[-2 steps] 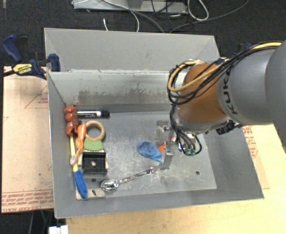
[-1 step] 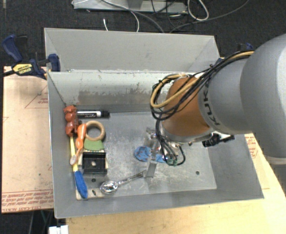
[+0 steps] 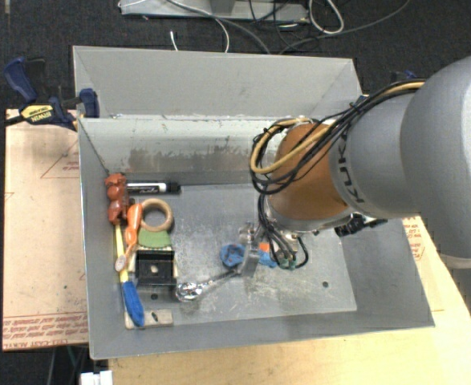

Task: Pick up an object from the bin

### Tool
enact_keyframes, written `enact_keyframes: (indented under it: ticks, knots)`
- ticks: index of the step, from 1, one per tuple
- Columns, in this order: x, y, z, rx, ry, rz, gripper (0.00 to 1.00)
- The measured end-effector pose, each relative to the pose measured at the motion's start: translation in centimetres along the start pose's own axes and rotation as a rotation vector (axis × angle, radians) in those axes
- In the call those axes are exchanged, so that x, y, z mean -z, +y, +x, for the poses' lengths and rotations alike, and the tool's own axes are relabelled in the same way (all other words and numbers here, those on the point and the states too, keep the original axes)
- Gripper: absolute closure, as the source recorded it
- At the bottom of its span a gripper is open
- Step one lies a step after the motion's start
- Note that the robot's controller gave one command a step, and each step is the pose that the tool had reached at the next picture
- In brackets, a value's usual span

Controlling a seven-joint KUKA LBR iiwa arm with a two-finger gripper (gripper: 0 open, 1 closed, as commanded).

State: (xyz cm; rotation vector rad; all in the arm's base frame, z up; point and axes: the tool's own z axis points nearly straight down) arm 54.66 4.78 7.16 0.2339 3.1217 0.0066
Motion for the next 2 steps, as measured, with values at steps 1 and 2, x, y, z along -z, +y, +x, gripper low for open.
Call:
enact_keyframes:
  ticks: [1,2]
  knots:
    - [0.0,0.0,0.0,0.001,0.0,0.0,1.0]
    - [3.7,-0.1,0.3,0.002,0.01,0.003,1.0]
